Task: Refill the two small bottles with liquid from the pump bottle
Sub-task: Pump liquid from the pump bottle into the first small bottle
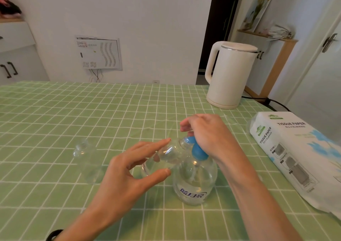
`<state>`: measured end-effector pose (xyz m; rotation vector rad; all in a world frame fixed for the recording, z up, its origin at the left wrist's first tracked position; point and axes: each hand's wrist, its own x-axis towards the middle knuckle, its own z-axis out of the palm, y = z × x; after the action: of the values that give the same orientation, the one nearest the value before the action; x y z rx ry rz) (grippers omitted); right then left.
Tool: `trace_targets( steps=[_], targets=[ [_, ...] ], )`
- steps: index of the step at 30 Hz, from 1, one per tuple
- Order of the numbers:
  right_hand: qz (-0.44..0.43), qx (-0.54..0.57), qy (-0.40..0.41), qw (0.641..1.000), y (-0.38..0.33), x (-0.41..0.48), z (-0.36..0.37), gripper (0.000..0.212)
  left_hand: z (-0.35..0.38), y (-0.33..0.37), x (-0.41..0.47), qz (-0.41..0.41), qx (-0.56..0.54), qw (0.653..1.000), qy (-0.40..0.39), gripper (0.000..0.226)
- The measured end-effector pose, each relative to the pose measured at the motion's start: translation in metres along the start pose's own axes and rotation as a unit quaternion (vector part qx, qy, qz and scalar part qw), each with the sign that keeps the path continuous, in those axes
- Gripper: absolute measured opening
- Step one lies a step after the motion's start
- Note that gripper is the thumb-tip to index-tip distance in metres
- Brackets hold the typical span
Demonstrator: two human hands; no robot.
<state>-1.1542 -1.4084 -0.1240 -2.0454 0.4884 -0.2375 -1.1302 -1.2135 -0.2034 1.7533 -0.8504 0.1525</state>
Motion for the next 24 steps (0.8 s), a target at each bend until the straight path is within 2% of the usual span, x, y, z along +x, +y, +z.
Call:
trace_targets(
  steps=[4, 9, 16, 24],
  targets=[
    [-0.004, 0.03, 0.004, 1.0, -0.0005, 0.0021, -0.0028, 0.039, -0.0011, 0.0001, 0.0014, 0.003, -0.006, 1.0, -0.004, 0.057],
    [-0.004, 0.024, -0.005, 1.0, 0.0003, 0.0059, -0.004, 0.033, -0.0004, -0.0012, 0.0028, 0.003, -0.016, 1.0, -0.005, 0.057],
    [0.009, 0.005, -0.037, 0.999, 0.003, 0.005, 0.0002, 0.035, -0.0023, -0.0049, 0.0039, 0.001, -0.002, 1.0, -0.005, 0.057],
    [-0.029, 0.009, -0.009, 1.0, 0.0027, 0.005, -0.0042, 0.033, -0.0012, -0.0025, 0.0024, -0.006, -0.008, 1.0, -0.001, 0.058]
  ],
)
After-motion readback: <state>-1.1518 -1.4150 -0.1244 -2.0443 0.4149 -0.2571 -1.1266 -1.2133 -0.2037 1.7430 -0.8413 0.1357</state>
